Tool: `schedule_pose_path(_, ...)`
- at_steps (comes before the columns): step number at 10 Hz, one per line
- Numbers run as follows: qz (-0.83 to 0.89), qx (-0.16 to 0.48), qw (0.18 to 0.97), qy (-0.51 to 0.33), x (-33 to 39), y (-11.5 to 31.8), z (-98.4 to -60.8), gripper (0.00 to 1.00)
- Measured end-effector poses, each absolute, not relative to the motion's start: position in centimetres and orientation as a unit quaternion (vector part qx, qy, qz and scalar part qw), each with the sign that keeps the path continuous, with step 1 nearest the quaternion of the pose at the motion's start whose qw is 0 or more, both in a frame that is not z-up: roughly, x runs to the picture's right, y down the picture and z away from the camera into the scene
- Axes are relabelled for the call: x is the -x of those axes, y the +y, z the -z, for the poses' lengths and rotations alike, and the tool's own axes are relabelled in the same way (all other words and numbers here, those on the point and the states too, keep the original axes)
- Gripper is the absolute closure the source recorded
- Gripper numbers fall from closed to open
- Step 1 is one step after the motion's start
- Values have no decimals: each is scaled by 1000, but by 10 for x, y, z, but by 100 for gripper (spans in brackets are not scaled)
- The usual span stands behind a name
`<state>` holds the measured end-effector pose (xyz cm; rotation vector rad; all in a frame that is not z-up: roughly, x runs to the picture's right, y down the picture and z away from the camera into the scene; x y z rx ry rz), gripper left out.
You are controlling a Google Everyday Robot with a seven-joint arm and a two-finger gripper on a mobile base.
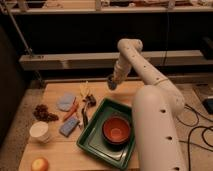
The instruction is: Stack cups on top of each other
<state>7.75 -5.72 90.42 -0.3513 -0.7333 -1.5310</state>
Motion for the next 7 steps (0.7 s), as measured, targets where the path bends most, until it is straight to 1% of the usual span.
schedule_pose_path(4,702,135,611,-340,-37,-58,-889,100)
schedule_pose_path(7,722,123,579,-359,-9,-48,-878,100)
